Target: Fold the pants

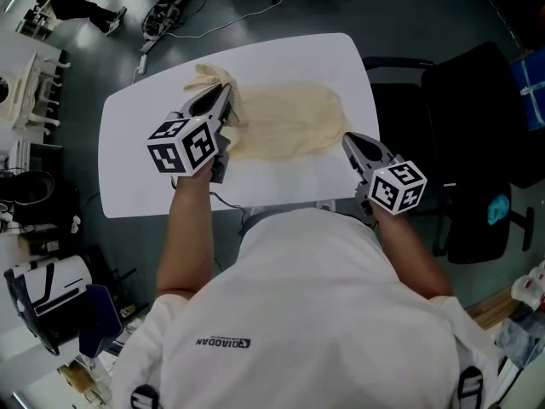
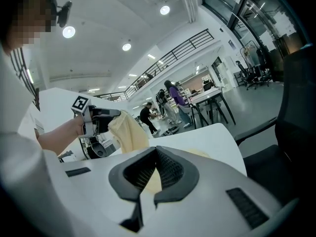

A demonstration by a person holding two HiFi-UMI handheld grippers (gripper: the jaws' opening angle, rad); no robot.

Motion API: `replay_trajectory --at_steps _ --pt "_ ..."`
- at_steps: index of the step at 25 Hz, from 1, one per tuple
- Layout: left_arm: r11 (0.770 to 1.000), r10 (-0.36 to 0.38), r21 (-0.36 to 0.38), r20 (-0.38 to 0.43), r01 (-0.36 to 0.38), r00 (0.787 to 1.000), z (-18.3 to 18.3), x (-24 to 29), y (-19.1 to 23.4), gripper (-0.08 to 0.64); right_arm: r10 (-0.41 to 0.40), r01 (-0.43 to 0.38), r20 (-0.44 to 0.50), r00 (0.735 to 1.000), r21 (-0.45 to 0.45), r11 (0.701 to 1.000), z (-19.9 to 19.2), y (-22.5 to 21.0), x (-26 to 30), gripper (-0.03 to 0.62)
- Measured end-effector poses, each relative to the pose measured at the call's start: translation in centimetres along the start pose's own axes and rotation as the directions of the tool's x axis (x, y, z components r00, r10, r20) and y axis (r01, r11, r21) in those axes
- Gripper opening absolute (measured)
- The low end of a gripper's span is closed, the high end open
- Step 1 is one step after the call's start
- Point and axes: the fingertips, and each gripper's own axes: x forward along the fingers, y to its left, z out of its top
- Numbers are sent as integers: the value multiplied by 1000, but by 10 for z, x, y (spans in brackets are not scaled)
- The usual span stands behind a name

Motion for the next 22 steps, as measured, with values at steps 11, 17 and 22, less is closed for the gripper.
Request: replay_trajectory --at_steps 11,17,22 --pt "996 -30 74 -127 40 991 -31 58 -54 52 -24 24 9 1000 23 999 -3 -33 -29 17" --pt "990 -61 117 -194 85 979 -47 92 -89 52 -58 58 12 998 45 997 -5 -61 -46 17" --pt "984 -47 151 -289 94 956 -81 130 -103 52 -72 70 18 997 60 996 -4 -73 -50 17"
